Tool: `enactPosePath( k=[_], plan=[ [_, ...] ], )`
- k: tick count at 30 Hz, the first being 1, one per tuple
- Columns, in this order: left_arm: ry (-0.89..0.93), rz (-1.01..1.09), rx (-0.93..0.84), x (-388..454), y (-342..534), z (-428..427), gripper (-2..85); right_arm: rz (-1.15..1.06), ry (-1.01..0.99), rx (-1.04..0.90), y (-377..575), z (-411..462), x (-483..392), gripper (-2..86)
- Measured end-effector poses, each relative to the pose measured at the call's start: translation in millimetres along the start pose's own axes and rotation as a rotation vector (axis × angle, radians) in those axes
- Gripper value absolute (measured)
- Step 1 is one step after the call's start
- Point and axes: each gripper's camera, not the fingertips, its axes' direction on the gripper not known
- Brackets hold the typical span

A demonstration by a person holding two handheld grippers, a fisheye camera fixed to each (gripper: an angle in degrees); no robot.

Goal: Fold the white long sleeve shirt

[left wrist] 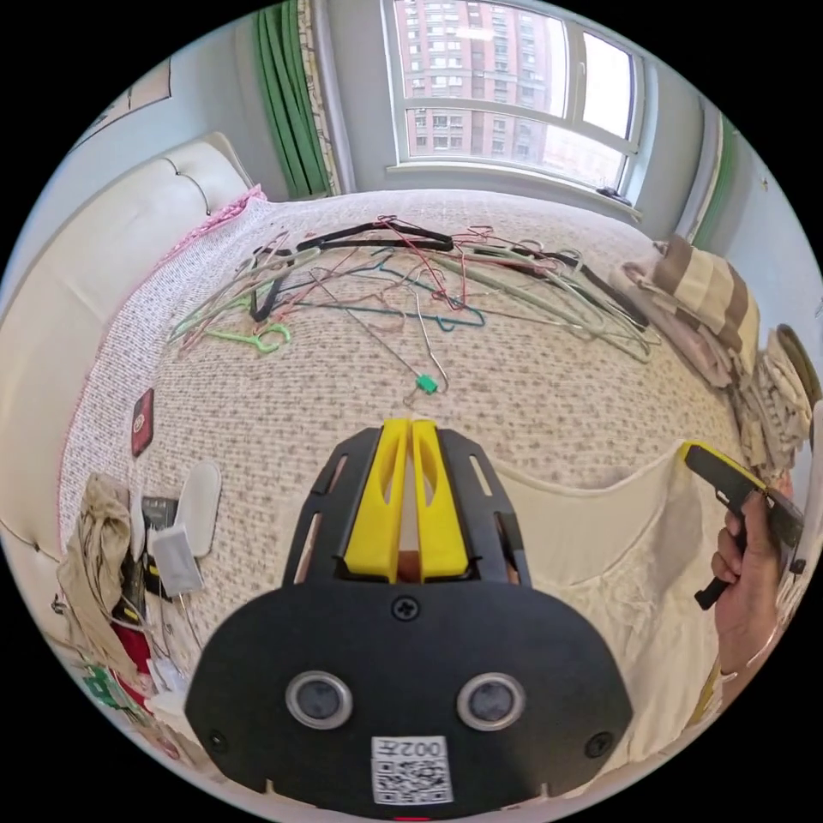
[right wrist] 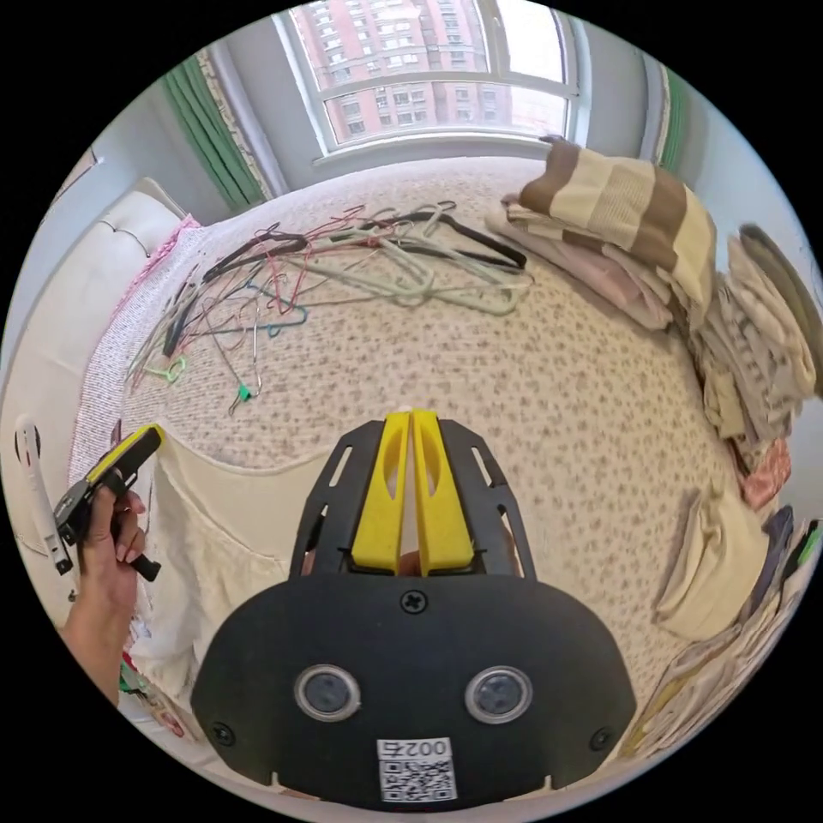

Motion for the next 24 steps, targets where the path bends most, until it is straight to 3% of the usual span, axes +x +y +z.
enactPosePath(
  k=[4, 8, 15, 19, 24],
  plan=[
    [0.051, -0.04, -0.048, -22.0, -71.9, 29.5, -0.6, -0.044, -0.031, -0.05, -77.6, 36.9, -4.0, 0.0],
    [0.222, -0.073, -0.201, -51.2, -99.1, 58.6, 2.0, 0.021, -0.078, -0.128, -98.4, 59.9, 23.6, 5.8],
    [0.338, -0.152, -0.124, -114.5, -76.9, 49.9, 11.5, 0.036, -0.179, -0.082, -45.2, 54.2, 89.3, 8.7],
    [0.442, -0.168, -0.162, -145.5, -59.4, 56.6, 9.7, 0.122, -0.34, -0.131, -8.8, 60.0, 142.0, 1.6],
    [0.474, -0.257, -0.127, -168.1, -47.6, 49.5, 6.5, 0.106, -0.233, -0.16, 35.6, 56.4, 149.2, -0.5]
  ],
)
